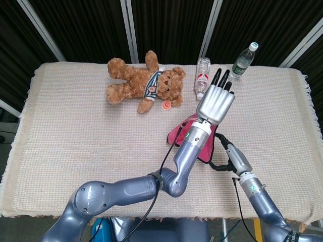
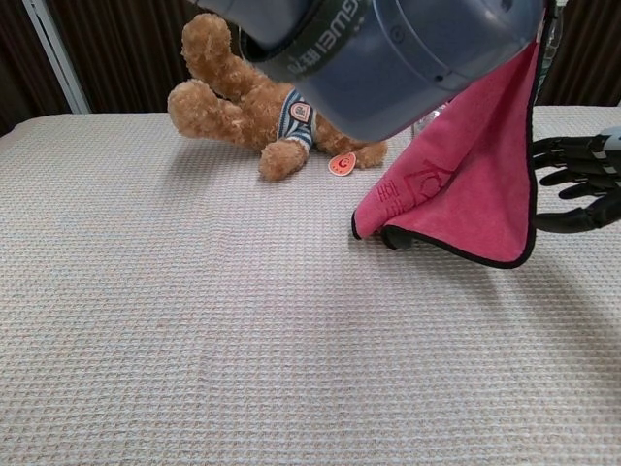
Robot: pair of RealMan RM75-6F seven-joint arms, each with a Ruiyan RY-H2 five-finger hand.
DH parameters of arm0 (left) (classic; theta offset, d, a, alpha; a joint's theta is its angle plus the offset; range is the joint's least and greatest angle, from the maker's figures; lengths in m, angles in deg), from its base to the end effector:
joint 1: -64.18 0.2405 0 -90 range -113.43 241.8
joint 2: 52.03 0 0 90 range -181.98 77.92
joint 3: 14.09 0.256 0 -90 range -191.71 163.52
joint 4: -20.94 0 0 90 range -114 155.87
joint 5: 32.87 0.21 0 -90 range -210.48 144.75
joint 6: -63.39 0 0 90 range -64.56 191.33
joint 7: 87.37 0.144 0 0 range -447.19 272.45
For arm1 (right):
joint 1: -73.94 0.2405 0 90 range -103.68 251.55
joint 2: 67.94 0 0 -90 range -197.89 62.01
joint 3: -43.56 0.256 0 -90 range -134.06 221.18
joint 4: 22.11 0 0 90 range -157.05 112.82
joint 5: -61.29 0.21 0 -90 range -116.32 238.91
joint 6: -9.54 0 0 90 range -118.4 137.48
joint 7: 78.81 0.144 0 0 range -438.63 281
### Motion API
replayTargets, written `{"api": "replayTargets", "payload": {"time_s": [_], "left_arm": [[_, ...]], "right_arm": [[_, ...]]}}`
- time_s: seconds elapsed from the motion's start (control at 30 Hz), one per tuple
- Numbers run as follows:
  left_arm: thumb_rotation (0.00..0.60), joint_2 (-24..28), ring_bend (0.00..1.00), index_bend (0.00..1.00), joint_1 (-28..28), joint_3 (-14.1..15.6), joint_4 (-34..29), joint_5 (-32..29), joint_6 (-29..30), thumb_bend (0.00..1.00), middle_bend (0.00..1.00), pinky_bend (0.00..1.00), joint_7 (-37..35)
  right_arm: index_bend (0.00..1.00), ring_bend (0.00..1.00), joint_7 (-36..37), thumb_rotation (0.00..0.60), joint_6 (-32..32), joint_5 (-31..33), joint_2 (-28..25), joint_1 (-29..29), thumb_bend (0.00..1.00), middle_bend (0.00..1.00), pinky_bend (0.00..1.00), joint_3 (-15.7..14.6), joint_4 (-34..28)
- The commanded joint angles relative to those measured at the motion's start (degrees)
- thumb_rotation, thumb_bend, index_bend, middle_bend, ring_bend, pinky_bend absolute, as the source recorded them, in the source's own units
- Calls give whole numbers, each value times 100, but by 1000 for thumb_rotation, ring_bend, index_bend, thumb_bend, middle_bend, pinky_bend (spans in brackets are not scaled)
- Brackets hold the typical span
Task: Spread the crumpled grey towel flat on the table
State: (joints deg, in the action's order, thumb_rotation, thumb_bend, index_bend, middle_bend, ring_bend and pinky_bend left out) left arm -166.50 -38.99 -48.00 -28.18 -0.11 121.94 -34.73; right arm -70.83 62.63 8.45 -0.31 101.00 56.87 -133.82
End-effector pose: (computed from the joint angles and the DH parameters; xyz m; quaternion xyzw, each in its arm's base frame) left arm 0.2340 0.3955 -0.0532 -0.7179 -0.1489 -0.4801 0.4817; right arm -0.1937 -0.2771 0.0693 0.5081 -0.6800 0.4162 0.3261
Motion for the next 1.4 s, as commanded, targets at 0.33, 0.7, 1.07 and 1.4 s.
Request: {"api": "replayTargets", "payload": {"time_s": [0.33, 0.7, 1.07, 1.4], "left_arm": [[600, -14, 0, 604, 6, -110, -14, 183, 122, 495, 265, 0, -204], [600, 180, 0, 599, 255, -83, -361, 224, 280, 495, 264, 0, -150], [600, 310, 0, 601, 418, -29, -719, 290, 341, 495, 265, 0, -136], [600, 335, 0, 602, 521, 36, -775, 347, 339, 495, 266, 0, -178]], "right_arm": [[32, 0, -501, 600, 35, 692, 458, 332, 321, 0, 0, -83, 270], [223, 0, -663, 600, 297, 1129, 766, 399, 321, 0, 0, -67, 355], [397, 0, -773, 600, 500, 1264, 978, 436, 321, 0, 0, -20, 360], [529, 0, -828, 600, 530, 1394, 1095, 474, 527, 29, 0, 17, 492]]}}
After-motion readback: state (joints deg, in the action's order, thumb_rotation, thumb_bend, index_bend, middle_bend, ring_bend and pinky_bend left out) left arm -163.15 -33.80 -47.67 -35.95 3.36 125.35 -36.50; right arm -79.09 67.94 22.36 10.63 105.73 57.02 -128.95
